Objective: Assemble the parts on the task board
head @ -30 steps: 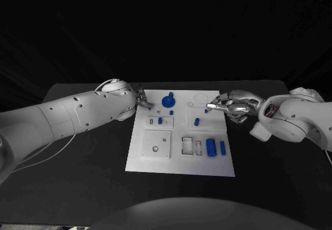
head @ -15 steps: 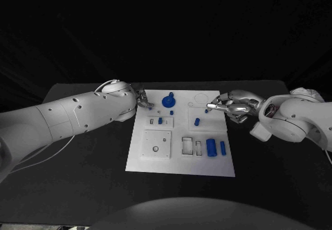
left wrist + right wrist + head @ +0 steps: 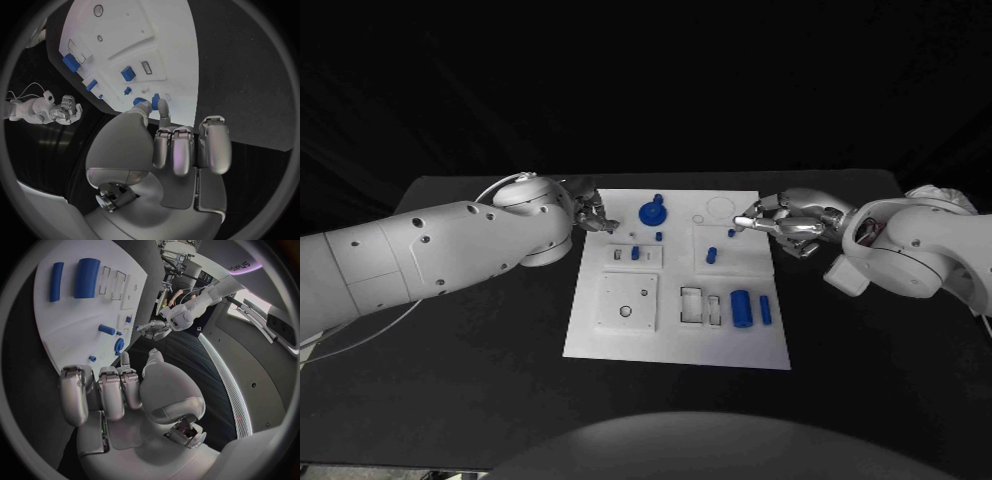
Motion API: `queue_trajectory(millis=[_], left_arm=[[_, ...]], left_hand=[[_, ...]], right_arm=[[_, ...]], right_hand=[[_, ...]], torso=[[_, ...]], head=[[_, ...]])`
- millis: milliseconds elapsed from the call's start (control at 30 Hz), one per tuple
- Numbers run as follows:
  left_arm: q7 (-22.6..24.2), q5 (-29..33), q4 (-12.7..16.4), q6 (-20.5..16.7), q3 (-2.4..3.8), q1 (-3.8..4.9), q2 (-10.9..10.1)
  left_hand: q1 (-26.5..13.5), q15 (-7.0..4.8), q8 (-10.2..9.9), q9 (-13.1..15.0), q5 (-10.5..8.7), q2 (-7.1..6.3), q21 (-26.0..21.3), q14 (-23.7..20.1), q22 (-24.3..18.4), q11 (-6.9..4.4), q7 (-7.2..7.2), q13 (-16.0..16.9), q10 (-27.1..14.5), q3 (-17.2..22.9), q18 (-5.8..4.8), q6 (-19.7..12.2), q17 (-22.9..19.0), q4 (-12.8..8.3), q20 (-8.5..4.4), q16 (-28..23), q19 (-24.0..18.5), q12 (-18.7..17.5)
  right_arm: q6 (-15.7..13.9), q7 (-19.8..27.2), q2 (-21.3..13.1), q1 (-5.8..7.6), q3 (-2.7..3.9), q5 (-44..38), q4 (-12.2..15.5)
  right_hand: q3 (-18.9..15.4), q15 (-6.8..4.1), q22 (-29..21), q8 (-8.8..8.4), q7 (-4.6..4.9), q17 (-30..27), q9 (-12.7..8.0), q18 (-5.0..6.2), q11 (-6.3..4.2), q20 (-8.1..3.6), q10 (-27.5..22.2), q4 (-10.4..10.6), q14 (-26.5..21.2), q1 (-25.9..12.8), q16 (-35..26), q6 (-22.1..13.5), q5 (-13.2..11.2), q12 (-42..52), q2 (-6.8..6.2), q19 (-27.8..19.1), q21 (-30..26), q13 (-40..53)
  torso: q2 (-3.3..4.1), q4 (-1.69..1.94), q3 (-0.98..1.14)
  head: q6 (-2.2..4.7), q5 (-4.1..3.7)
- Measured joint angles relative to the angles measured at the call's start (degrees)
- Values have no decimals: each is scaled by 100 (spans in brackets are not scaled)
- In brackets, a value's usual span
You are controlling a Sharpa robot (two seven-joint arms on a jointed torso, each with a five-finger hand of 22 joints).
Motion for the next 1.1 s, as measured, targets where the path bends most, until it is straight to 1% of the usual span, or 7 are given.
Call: queue_trajectory(millis=[133,300,433,567,767,900,1100], left_arm=[[-87,-33,335,-3,-20,10,-177],[-176,-51,579,9,-56,3,-272],[-222,-60,704,10,-87,-10,-323],[-249,-70,738,9,-120,-32,-334],[-258,-83,662,-12,-172,-112,-273],[-258,-88,626,-34,-184,-151,-249],[-247,-94,581,-66,-186,-169,-214]], left_hand=[[0,0,-1,3,-23,0,0,0,0,0,0,0,0,23,0,0,0,23,0,0,0,0],[-1,0,-2,3,-52,-1,-23,0,0,0,1,0,0,39,0,-1,0,40,0,0,0,0],[-1,0,-2,3,-52,-1,-23,0,0,0,1,0,0,39,0,-1,0,40,0,0,0,0],[-1,0,-3,2,-52,-1,-23,0,0,0,1,0,0,39,0,-1,0,40,0,0,0,0],[-2,0,-3,1,-52,-1,-23,0,1,1,2,0,0,39,0,-1,-1,40,0,0,0,0],[-2,0,-3,0,-57,-1,-23,0,4,1,2,0,0,38,0,-1,-1,40,0,0,0,0],[-2,0,-4,-2,-62,-2,-23,0,4,1,2,0,0,38,0,-1,-1,40,0,0,0,0]], right_arm=[[0,-2,-10,0,0,1,13],[0,-4,-20,0,0,1,16],[0,-4,-11,1,-1,2,12],[0,-4,-5,2,-1,2,6],[0,-4,1,1,0,2,1],[0,-3,4,-1,0,2,0],[0,-2,4,-1,0,3,-2]], right_hand=[[0,0,0,0,0,0,-7,0,0,0,0,0,0,0,0,0,0,0,0,0,0,0],[0,0,-1,0,0,-1,-7,0,0,0,0,0,0,0,0,0,0,1,0,0,0,0],[0,0,-1,0,0,-1,-7,0,0,0,0,0,0,-1,0,0,22,2,-1,0,0,0],[0,0,-1,0,0,-1,-7,0,0,0,0,0,0,-1,0,0,22,3,-1,0,0,0],[0,0,-1,0,0,-2,-7,0,0,0,0,0,0,-1,0,0,21,4,-1,0,0,0],[0,0,-1,0,0,-2,-7,0,0,0,0,0,0,-1,0,0,22,9,-1,0,0,0],[0,0,-2,0,0,-2,-7,0,0,0,0,0,0,-1,0,0,21,10,-1,0,0,0]], torso=[[-16,7,8],[-24,20,8],[-31,21,8],[-31,23,8],[-24,27,4],[-16,20,0],[-14,13,-1]], head=[[0,-2],[0,-6],[0,15],[0,21],[0,19],[0,14],[0,18]])
